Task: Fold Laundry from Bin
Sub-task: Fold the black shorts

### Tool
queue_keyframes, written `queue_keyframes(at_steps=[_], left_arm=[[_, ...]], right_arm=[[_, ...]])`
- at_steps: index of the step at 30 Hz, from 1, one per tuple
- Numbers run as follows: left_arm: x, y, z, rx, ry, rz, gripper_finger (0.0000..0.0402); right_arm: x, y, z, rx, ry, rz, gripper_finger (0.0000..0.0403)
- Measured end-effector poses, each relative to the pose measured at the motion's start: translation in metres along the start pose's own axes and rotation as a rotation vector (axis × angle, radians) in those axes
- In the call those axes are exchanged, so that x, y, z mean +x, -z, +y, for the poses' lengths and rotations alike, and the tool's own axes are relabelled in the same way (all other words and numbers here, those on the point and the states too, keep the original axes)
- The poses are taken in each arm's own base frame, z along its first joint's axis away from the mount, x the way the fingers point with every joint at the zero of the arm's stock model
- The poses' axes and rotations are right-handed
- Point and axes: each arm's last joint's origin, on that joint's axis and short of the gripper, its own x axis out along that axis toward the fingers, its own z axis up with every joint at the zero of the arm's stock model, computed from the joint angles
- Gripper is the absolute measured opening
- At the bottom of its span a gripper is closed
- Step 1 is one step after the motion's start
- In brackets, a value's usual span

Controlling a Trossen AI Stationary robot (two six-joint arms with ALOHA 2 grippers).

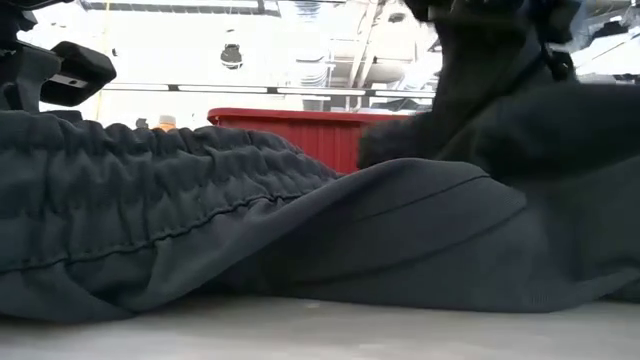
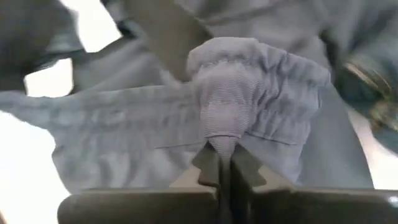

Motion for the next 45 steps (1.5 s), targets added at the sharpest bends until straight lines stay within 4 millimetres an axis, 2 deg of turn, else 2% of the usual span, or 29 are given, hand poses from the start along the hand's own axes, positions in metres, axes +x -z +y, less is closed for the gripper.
queue_keyframes(at_steps=[1, 5, 10, 13, 18, 22, 25, 29, 35, 40, 45], left_arm=[[0.0, 0.0, 0.0, 0.002, 0.0, 0.001, 0.0], [0.0, 0.002, 0.0, 0.009, 0.008, 0.023, 0.0], [0.0, 0.004, 0.001, 0.017, 0.013, 0.051, 0.0], [0.0, 0.004, 0.001, 0.016, 0.021, 0.053, 0.0], [0.0, 0.002, -0.001, 0.004, 0.062, 0.045, 0.0], [-0.001, 0.001, -0.002, -0.007, 0.077, 0.04, 0.0], [-0.001, 0.001, -0.003, -0.021, 0.085, 0.042, 0.0], [-0.003, 0.004, -0.008, -0.035, 0.137, 0.069, 0.0], [-0.005, 0.007, -0.014, -0.049, 0.227, 0.115, 0.0], [-0.014, -0.002, -0.013, -0.038, 0.192, 0.133, 0.0], [-0.027, -0.01, -0.01, -0.042, 0.136, 0.187, 0.0]], right_arm=[[-0.002, 0.001, 0.003, -0.033, -0.028, -0.004, 0.0024], [-0.028, 0.017, 0.02, -0.219, -0.227, 0.023, 0.0034], [-0.073, 0.057, 0.045, -0.352, -0.54, 0.035, 0.0024], [-0.092, 0.084, 0.054, -0.381, -0.659, 0.045, 0.0027], [-0.098, 0.124, 0.056, -0.43, -0.648, -0.002, 0.0075], [-0.09, 0.138, 0.055, -0.41, -0.595, -0.017, 0.0109], [-0.085, 0.139, 0.055, -0.372, -0.597, 0.044, 0.0128], [-0.089, 0.139, 0.057, -0.329, -0.645, 0.13, 0.0145], [-0.086, 0.136, 0.054, -0.456, -0.614, 0.086, 0.0146], [-0.065, 0.105, 0.052, -0.582, -0.475, -0.086, 0.0139], [-0.038, 0.061, 0.051, -0.668, -0.425, -0.125, 0.0139]])
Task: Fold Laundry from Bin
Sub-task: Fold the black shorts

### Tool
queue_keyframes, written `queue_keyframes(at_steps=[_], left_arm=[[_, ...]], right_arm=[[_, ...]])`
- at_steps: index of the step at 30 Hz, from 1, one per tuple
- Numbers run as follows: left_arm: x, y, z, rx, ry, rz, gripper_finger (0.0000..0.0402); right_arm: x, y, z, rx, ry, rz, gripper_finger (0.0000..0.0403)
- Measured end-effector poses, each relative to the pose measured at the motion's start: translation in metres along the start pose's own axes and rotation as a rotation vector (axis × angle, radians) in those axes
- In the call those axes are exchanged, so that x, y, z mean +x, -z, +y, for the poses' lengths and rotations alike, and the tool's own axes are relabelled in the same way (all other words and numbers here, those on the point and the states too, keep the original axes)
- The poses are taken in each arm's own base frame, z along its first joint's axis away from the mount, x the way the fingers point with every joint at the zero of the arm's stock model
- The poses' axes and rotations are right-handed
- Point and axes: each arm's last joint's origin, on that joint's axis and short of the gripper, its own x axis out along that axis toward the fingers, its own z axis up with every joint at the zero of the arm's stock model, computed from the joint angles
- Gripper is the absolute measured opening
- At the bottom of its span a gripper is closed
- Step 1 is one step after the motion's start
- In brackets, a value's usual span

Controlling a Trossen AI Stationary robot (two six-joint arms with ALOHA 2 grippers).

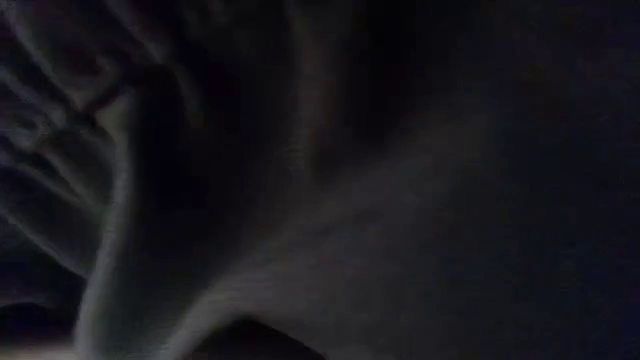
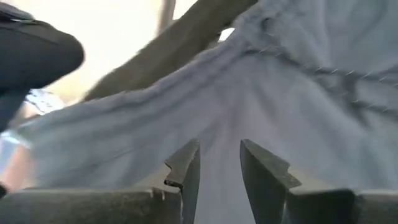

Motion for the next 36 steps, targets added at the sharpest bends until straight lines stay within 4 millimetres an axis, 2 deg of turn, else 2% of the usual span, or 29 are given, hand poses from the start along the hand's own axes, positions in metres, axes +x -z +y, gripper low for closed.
queue_keyframes(at_steps=[5, 11, 14, 18, 31, 36], left_arm=[[-0.005, 0.006, 0.004, -0.034, -0.041, 0.099, 0.0011], [-0.008, 0.022, 0.013, -0.059, -0.114, 0.277, 0.0058], [-0.013, 0.032, 0.021, -0.097, -0.19, 0.401, 0.0082], [-0.018, 0.04, 0.026, -0.124, -0.269, 0.48, 0.0105], [-0.017, 0.038, 0.025, -0.177, -0.257, 0.464, 0.0117], [-0.016, 0.037, 0.023, -0.177, -0.216, 0.466, 0.0147]], right_arm=[[0.015, -0.017, -0.031, -0.078, 0.043, 0.011, 0.0138], [0.024, -0.029, -0.054, -0.206, 0.077, 0.017, 0.0138], [0.029, -0.036, -0.068, -0.214, 0.094, 0.017, 0.0138], [0.034, -0.043, -0.083, -0.188, 0.12, 0.009, 0.0138], [0.036, -0.049, -0.092, -0.18, 0.124, -0.017, 0.0138], [0.036, -0.052, -0.091, -0.187, 0.117, -0.043, 0.0138]])
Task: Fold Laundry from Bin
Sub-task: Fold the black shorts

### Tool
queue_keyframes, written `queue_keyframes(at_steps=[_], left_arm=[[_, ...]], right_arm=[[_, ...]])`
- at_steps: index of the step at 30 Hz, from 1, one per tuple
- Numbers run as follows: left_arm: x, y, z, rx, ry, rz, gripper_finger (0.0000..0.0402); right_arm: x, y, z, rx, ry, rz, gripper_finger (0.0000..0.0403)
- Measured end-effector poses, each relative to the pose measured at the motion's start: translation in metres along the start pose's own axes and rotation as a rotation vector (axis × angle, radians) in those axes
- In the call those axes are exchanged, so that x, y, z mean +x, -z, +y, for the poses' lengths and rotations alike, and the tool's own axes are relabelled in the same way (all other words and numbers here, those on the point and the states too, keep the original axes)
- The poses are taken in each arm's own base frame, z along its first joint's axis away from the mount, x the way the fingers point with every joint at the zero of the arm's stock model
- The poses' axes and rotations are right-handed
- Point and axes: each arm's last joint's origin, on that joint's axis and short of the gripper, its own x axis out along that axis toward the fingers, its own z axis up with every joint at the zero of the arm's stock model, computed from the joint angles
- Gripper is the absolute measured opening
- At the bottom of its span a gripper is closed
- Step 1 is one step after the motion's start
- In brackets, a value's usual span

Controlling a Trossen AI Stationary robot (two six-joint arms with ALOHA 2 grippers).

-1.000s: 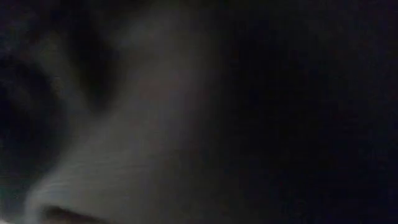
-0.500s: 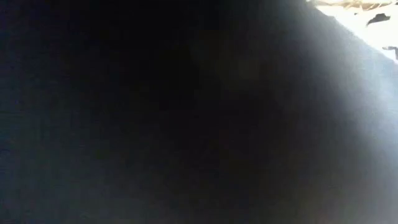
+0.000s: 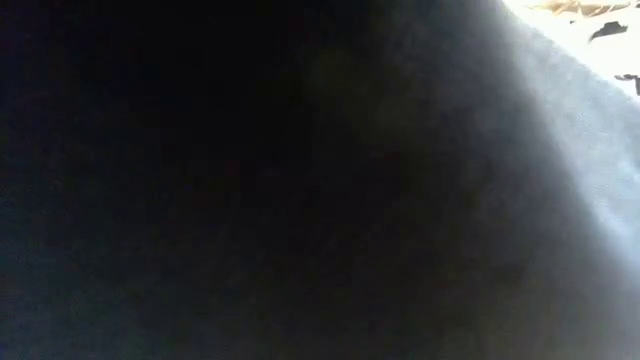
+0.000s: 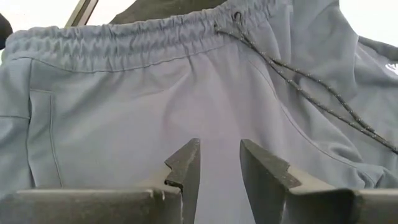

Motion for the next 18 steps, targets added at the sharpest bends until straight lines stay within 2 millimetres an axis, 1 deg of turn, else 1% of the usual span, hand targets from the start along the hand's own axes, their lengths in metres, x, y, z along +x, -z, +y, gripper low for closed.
queue_keyframes(at_steps=[5, 9, 12, 18], left_arm=[[0.0, 0.001, -0.001, -0.027, 0.028, 0.027, 0.019], [-0.004, 0.002, -0.002, -0.031, 0.057, 0.067, 0.0213], [-0.016, 0.0, -0.002, -0.033, 0.058, 0.054, 0.0217], [-0.051, -0.004, 0.002, -0.052, 0.004, -0.029, 0.0217]], right_arm=[[0.0, 0.0, 0.0, -0.003, 0.0, 0.001, 0.0138], [0.0, 0.0, 0.0, -0.003, 0.0, 0.002, 0.0138], [0.0, 0.0, 0.0, -0.006, 0.0, 0.002, 0.0138], [0.0, 0.0, 0.0, -0.007, 0.001, 0.002, 0.0138]])
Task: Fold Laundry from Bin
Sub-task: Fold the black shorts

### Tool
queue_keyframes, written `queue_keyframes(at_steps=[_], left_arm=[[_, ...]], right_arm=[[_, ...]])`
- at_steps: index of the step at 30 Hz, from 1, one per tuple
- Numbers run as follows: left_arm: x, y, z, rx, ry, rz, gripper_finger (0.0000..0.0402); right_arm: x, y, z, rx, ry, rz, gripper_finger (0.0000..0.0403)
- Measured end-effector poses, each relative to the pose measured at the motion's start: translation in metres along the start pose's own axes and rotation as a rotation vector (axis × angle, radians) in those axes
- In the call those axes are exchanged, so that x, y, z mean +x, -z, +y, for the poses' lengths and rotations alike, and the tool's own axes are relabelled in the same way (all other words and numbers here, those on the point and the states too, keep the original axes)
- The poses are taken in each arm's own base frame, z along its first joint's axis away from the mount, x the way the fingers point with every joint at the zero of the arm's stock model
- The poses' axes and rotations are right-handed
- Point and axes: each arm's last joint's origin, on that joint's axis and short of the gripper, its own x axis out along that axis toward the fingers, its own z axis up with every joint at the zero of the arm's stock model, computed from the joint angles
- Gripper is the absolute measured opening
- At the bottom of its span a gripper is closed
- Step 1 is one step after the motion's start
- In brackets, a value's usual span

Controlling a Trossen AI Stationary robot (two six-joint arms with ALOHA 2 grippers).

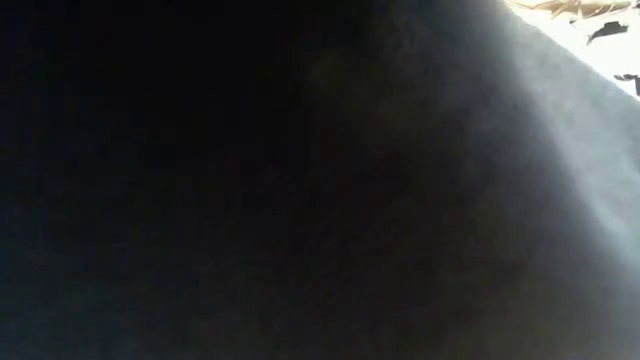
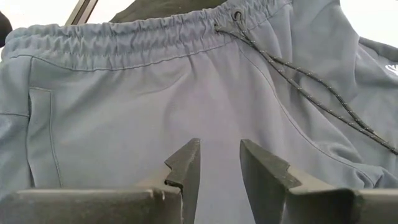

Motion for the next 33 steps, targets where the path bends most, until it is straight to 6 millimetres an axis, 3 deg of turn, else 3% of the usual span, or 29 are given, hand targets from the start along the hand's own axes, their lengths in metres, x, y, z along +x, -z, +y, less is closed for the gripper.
queue_keyframes(at_steps=[5, 12, 23, 33], left_arm=[[-0.018, 0.0, -0.001, -0.003, -0.005, -0.07, 0.0217], [-0.027, 0.013, -0.005, -0.028, -0.031, -0.067, 0.0217], [-0.03, 0.03, -0.016, -0.06, -0.036, -0.095, 0.0217], [-0.03, 0.034, -0.018, -0.077, -0.044, -0.125, 0.0217]], right_arm=[[0.0, 0.0, 0.001, 0.007, -0.002, 0.0, 0.0138], [-0.002, 0.001, 0.005, 0.008, -0.031, 0.002, 0.0138], [-0.002, 0.001, 0.005, 0.012, -0.031, 0.002, 0.0138], [-0.002, 0.001, 0.007, 0.035, -0.035, 0.002, 0.0138]])
